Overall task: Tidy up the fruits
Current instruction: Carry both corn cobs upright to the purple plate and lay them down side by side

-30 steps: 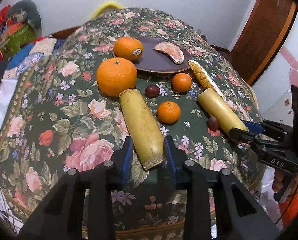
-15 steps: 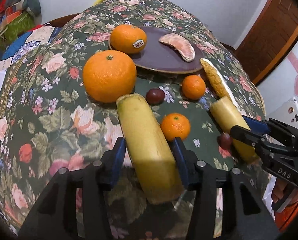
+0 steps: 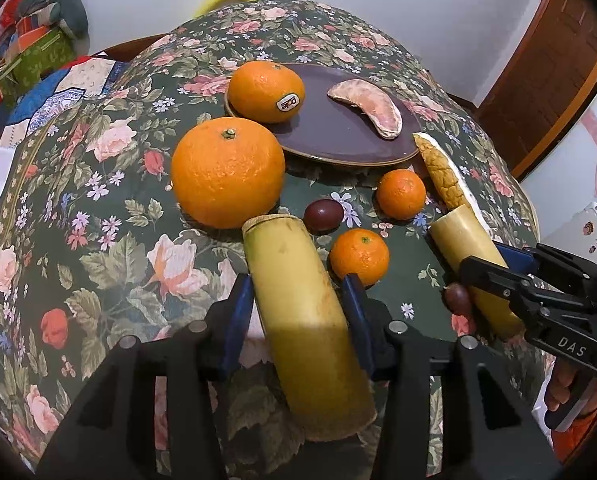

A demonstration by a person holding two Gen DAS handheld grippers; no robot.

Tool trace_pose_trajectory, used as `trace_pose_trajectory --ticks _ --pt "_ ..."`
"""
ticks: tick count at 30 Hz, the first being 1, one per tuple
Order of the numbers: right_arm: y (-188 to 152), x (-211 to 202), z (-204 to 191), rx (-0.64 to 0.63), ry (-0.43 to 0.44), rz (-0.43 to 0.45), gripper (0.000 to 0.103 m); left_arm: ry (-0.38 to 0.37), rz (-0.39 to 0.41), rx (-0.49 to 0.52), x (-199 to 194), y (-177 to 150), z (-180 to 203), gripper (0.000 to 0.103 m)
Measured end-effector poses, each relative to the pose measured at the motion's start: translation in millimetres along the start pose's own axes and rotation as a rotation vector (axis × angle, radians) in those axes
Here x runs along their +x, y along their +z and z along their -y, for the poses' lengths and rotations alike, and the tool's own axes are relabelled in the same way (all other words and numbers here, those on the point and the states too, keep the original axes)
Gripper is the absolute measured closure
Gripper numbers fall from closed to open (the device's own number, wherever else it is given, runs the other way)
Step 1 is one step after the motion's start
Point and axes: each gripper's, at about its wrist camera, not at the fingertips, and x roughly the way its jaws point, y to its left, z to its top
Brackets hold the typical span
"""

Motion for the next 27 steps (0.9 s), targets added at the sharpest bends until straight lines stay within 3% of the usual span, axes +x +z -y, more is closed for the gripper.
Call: trace_pose_trajectory --ticks 13,27 --pt "6 -47 -4 0.004 -0.013 0.123 0.070 -0.002 0.136 0.025 -61 -1 5 0.067" --pt "39 -73 -2 0.007 -0.021 0.244 0.071 -0.026 0.257 0.047 -88 38 21 0.067"
